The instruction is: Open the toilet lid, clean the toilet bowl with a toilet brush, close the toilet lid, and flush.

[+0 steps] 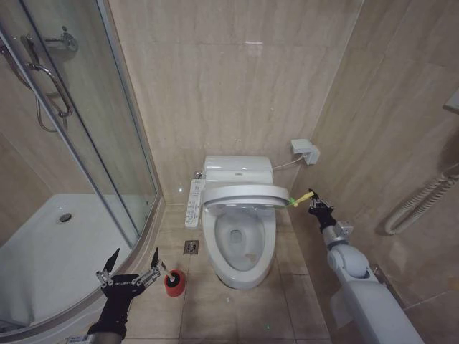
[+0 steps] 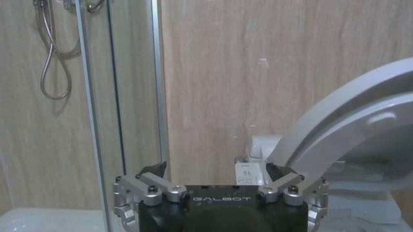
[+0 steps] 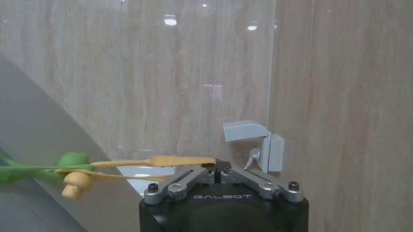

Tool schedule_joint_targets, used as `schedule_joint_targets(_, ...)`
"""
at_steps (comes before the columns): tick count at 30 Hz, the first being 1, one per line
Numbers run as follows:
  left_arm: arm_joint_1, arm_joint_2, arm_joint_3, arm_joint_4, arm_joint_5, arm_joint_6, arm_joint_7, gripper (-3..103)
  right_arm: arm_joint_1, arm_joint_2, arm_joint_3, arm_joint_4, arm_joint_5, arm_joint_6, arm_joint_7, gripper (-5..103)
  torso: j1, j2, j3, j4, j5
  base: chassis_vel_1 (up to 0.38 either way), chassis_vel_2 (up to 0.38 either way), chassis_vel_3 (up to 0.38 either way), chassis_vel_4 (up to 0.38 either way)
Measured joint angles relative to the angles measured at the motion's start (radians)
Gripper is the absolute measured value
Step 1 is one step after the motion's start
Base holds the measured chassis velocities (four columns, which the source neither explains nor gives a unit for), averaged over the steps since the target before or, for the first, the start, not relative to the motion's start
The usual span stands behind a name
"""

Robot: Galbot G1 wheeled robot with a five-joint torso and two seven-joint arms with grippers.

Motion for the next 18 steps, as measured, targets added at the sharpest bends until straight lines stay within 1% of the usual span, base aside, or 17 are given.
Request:
schedule_joint_targets(7, 0.0, 0.0, 0.0, 0.0, 0.0, 0.0, 0.0, 100, 0.058, -0.002, -0.029, -0.043, 0.009, -0.004, 0.009, 1, 0.0, 0.0, 0.0, 0.0, 0.0, 0.0, 0.0, 0.0, 0.0)
schedule_joint_targets(18, 0.0, 0.0, 0.0, 0.0, 0.0, 0.0, 0.0, 100, 0.201, 0.006, -0.086, -0.147, 0.008, -0.001, 0.027, 1, 0.0, 0.0, 0.0, -0.0001, 0.0, 0.0, 0.0, 0.0, 0.0)
